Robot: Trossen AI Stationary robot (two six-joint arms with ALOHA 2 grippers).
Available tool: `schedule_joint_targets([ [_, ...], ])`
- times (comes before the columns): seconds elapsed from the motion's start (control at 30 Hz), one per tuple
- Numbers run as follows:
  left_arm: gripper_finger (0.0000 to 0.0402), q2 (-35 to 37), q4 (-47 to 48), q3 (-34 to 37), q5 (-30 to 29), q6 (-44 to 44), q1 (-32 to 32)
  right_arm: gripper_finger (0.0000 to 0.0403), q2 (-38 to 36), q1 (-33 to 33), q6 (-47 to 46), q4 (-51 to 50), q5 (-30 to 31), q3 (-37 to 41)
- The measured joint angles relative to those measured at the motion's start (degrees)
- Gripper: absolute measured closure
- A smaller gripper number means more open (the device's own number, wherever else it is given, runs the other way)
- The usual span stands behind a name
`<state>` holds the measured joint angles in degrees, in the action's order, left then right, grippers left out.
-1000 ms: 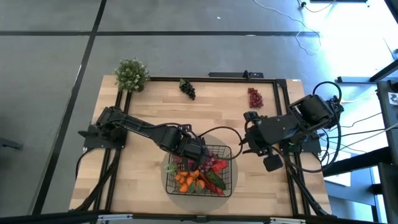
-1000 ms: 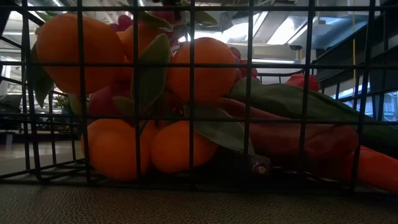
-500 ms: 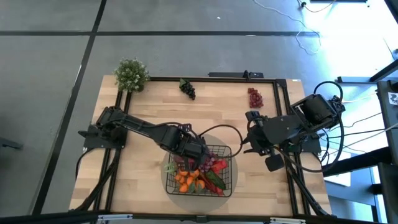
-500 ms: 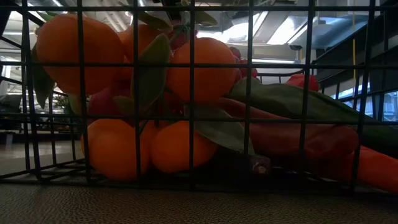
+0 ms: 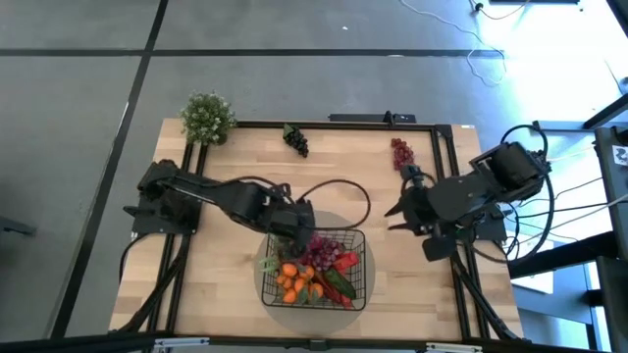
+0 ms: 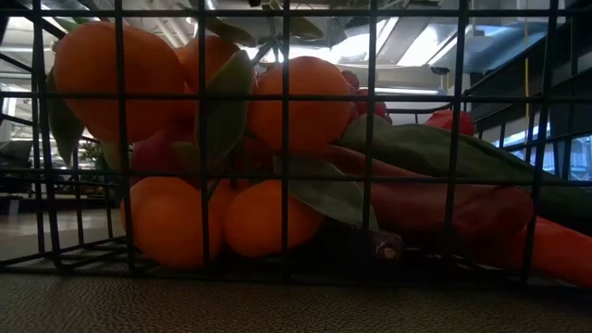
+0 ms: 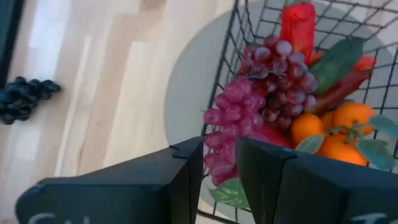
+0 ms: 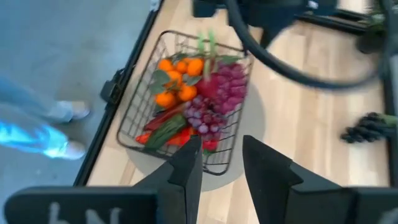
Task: Build produce basket
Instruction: Put the red grapes into the black wire basket
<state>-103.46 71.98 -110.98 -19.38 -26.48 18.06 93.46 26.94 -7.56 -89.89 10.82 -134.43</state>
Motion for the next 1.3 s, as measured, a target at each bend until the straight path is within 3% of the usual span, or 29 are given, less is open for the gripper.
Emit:
schedule_joint_targets([
  [0.33, 0.032, 7.5, 1.5, 0.0, -8.3, -7.8, 0.7, 0.0293, -5.2, 1.5, -7.9, -0.1, 9.2, 2.6],
  [0.6, 0.032, 12.0, 7.5, 0.0, -15.1, -17.9, 0.8, 0.0293, -16.0, 1.6, -29.5, -0.1, 17.3, 20.4],
  [0.73, 0.032, 13.0, 11.1, 0.0, -16.8, -23.8, 0.7, 0.0293, -21.1, 1.1, -40.1, -0.2, 17.9, 30.9],
  [1.0, 0.032, 13.7, 12.6, 0.0, -18.7, -30.4, -0.5, 0.0293, -25.6, -2.6, -60.4, -0.1, 16.7, 44.1],
  [1.3, 0.032, 13.6, 12.5, 0.0, -22.1, -32.0, -0.7, 0.0293, -28.4, -16.3, -62.9, -0.1, 13.4, 56.7],
])
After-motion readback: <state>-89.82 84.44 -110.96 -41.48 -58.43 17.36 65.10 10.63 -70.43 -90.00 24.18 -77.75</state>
